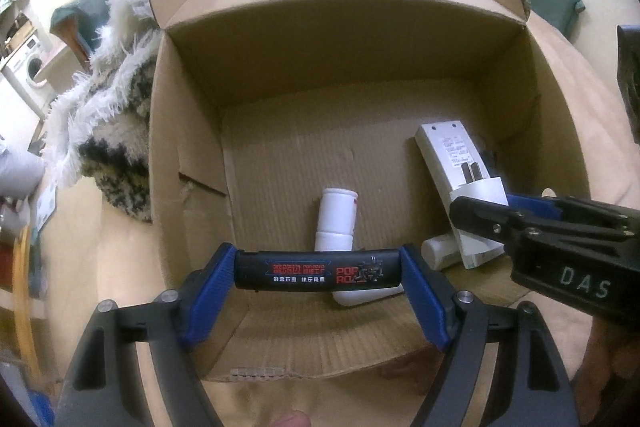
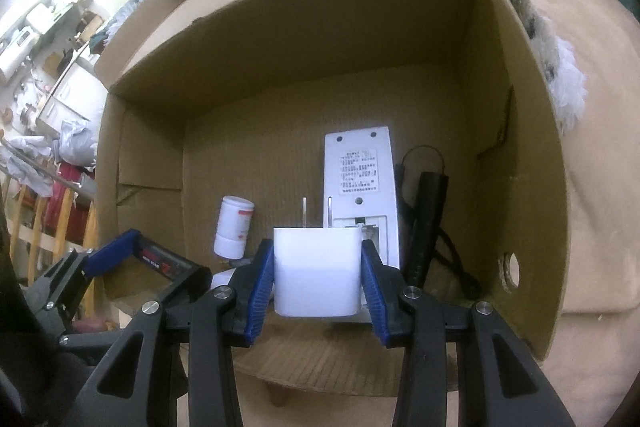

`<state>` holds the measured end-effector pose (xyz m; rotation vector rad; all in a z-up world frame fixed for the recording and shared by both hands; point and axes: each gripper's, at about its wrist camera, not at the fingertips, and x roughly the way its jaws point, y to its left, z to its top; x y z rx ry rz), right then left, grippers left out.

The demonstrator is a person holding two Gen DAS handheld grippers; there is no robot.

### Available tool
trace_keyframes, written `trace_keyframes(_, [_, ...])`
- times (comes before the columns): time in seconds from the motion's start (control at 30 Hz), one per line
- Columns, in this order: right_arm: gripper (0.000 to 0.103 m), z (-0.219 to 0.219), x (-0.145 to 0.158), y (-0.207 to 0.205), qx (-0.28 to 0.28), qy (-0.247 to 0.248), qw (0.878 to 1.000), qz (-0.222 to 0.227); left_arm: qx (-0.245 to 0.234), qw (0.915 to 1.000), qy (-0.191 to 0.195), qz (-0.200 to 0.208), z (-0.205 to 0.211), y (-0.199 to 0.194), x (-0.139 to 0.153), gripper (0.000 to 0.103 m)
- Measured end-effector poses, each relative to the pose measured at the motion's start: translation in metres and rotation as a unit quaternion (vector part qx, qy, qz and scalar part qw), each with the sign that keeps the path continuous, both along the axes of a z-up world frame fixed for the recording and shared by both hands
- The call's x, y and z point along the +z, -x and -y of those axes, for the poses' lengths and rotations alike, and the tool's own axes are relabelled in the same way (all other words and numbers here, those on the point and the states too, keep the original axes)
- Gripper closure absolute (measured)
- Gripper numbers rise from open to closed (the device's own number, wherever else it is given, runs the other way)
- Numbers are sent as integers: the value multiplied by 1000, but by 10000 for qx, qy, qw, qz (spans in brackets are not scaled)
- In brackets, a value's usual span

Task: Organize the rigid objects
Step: 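Lower power bank and charger plug into the box and open both tools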

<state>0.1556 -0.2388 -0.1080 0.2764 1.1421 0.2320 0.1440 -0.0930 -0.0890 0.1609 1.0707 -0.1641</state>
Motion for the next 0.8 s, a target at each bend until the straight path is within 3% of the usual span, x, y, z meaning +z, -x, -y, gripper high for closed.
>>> trace_keyframes(0.1, [59,2,0,0,-19,-28,10000,-26,-26,10000,-28,-2,3,2,-1,22])
trace_keyframes(0.27, [58,2,-2,-3,-31,-124,9999,-93,-127,9999,81,53,9,8,3,2])
trace_keyframes(0.33, [49,-1,2,-3,24,-146,9999,-22,-166,9998,38,69,13,11,4,0])
trace_keyframes(0.4, [30,-5,11,-2,111,-223,9995,203,-162,9998,19,69,14,12,5,0])
trace_keyframes(0.6, [9,-9,25,0,175,-447,9977,474,-102,9998,109,90,11,15,10,0])
trace_keyframes(0.8, [7,-4,32,4,73,-387,9968,701,-53,9998,180,85,7,18,16,0])
